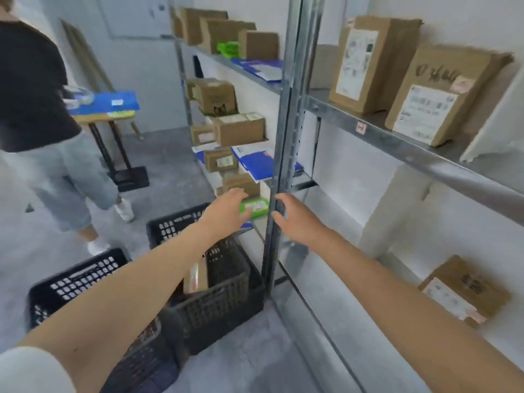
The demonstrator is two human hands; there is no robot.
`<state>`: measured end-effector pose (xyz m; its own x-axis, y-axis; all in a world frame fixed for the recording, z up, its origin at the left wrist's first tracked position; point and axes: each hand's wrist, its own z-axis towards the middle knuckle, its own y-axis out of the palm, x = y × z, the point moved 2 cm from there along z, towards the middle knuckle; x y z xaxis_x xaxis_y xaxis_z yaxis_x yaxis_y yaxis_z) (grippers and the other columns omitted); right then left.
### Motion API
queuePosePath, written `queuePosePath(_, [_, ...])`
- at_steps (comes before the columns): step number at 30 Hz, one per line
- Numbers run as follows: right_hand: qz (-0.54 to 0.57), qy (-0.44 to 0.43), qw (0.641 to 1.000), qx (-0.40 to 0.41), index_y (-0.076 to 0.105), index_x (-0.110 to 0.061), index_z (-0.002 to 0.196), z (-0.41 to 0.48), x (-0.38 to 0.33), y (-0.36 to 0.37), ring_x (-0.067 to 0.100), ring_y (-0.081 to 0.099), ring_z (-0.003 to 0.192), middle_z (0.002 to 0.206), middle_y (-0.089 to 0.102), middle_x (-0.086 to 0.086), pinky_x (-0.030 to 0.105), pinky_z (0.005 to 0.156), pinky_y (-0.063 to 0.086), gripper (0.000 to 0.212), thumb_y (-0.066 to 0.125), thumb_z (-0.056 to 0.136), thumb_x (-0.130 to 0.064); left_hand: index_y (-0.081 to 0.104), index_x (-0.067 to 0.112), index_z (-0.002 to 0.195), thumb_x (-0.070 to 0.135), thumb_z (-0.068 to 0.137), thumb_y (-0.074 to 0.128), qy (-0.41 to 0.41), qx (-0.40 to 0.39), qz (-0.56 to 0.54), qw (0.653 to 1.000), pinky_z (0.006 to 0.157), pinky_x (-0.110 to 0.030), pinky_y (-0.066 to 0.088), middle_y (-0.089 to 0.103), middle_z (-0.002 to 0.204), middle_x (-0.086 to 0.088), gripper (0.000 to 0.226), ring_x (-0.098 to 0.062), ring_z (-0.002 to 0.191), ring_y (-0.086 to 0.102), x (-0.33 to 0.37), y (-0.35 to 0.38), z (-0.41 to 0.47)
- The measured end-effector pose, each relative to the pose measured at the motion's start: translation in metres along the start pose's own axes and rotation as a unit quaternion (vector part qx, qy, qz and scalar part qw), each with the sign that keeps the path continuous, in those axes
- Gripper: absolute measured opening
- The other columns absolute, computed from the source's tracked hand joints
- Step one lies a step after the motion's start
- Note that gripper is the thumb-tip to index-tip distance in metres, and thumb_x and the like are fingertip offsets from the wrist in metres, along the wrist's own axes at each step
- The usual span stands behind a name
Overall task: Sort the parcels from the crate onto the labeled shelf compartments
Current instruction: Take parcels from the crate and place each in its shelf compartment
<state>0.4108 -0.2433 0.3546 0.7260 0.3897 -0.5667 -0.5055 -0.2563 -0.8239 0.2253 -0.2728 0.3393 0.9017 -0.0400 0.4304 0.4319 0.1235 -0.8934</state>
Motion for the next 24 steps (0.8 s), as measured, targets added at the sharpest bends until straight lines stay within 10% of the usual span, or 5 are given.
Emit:
queuePosePath(10, [-0.052, -0.099, 0.992, -0.053, 0.036, -0.014, 0.148, 0.124, -0.127, 0.078, 0.023, 0.047, 0.133, 0.152, 0.038, 0.004, 0.042, 0.108, 0.041, 0.052, 0.050, 0.102, -0.032, 0.046, 0.015, 0.142, 0.033, 0.102, 0.048, -0.103, 0.070, -0.025, 0.992, 0.112, -0.035, 0.033, 0.043, 0.151, -0.003, 0.045, -0.021, 0.137, 0.043, -0.155, -0.084, 0.003])
queuePosePath(24, [-0.052, -0.101, 0.981, -0.158, 0.029, -0.013, 0.152, 0.296, -0.106, 0.167, 0.024, 0.038, 0.141, 0.158, 0.030, 0.005, 0.041, 0.113, 0.037, 0.057, 0.049, 0.102, -0.032, 0.044, 0.015, 0.144, 0.033, 0.102, 0.047, -0.208, 0.008, -0.036, 0.977, 0.117, -0.036, 0.030, 0.040, 0.153, -0.002, 0.046, -0.023, 0.140, 0.039, -0.269, -0.040, 0.103])
